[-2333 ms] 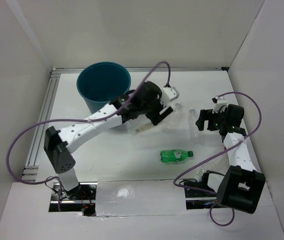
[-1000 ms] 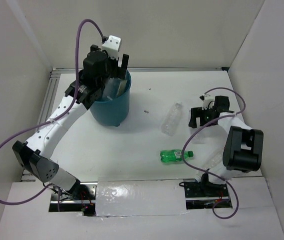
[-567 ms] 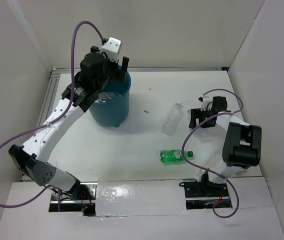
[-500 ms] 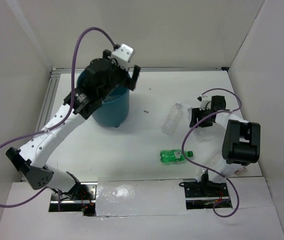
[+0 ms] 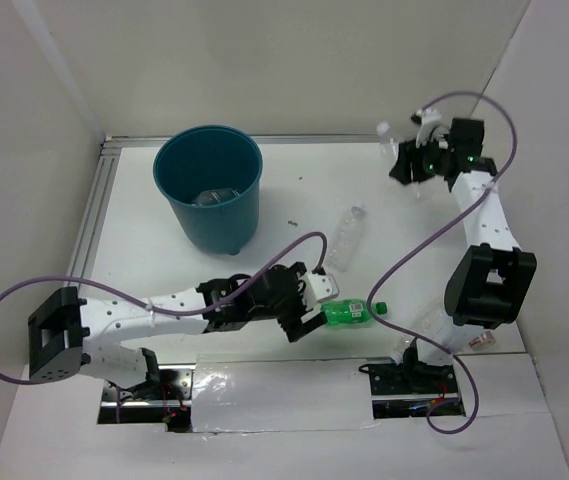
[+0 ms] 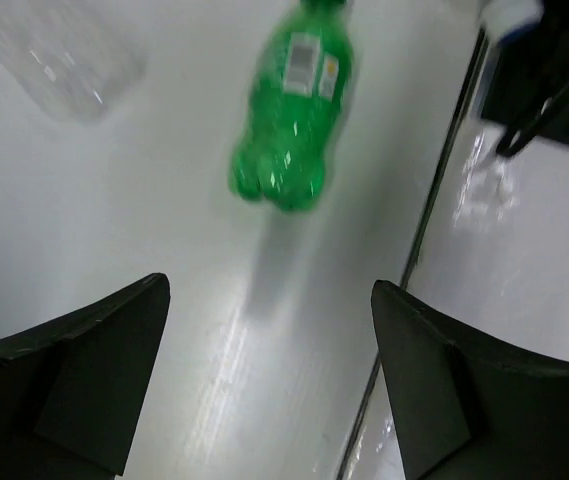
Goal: Put the plastic bottles in the bin
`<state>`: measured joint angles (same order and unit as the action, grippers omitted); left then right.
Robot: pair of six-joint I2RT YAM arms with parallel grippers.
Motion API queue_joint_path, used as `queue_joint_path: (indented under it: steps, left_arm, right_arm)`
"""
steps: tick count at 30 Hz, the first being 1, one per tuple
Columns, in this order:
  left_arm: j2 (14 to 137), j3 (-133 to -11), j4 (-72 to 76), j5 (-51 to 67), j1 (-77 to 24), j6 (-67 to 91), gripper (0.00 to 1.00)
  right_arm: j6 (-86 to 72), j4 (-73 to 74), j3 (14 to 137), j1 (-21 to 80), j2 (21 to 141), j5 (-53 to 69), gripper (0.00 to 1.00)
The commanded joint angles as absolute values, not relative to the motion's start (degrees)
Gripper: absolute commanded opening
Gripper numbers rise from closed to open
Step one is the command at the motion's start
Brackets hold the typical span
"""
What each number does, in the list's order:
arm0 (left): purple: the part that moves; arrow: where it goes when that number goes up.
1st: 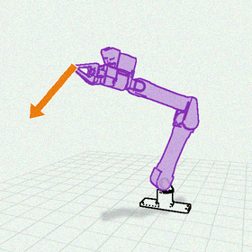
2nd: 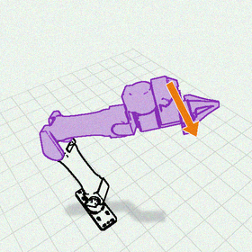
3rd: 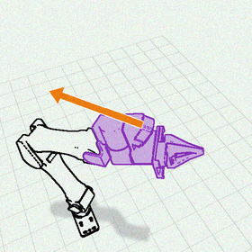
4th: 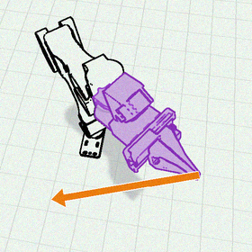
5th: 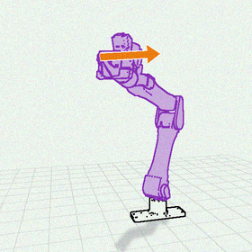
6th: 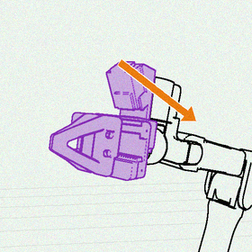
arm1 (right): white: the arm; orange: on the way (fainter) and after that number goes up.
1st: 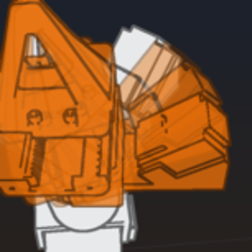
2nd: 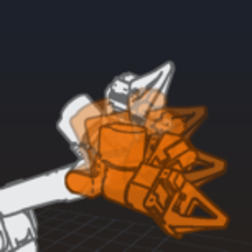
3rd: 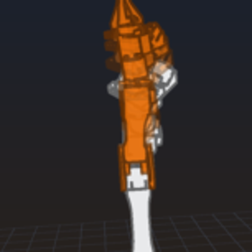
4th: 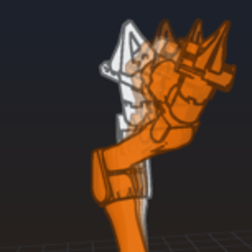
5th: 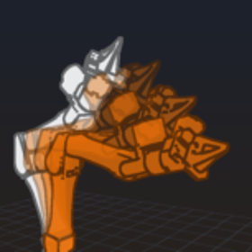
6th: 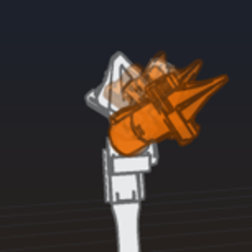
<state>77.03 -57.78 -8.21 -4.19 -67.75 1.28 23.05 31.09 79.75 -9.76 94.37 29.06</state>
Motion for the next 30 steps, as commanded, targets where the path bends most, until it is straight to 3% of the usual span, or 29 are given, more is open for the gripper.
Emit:
queue_joint_path:
  steps: [1, 7, 15, 24, 27, 28, 29, 30]
  left_arm:
    - [75.49, -52.92, 5.08, -3.25, -68.55, 4.66, 0.94]
    - [81.03, -49.83, 13.18, -7.9, -70.66, 2.72, 0.94]
    - [85.25, -50.36, 16.79, -11.77, -73.21, 2.2, 0.94]
    - [86.31, -48.16, 20.21, -14.15, -73.74, 2.72, 0.94]
    - [87.01, -48.16, 21.35, -14.15, -73.74, 2.72, 0.94]
    - [88.4, -48.16, 21.88, -13.63, -73.74, 2.12, 0.94]
    - [88.94, -48.86, 21.88, -13.62, -73.74, 1.33, 0.94]
    - [89.47, -48.87, 21.88, -13.62, -73.74, 0.8, 0.94]
  right_arm:
    - [23.74, 30.43, 92.18, -8.97, 94.39, 45.29, 0.25]
    - [15.04, 14.28, 104.67, 2.97, 99.47, 55.71, 0.25]
    - [8.37, 8.97, 128.98, 22.49, 115.74, 54.94, 0.27]
    - [5.45, 6.24, 135.71, 32.78, 124.62, 52.65, 0.32]
    - [6.06, 7.73, 134.47, 34.28, 124.63, 51.6, 0.65]
    - [6.06, 8.52, 133.86, 34.28, 124.63, 50.46, 0.89]
    - [6.06, 8.53, 133.86, 34.28, 124.63, 50.45, 0.99]
    - [6.06, 8.53, 133.86, 34.28, 124.63, 49.93, 0.99]
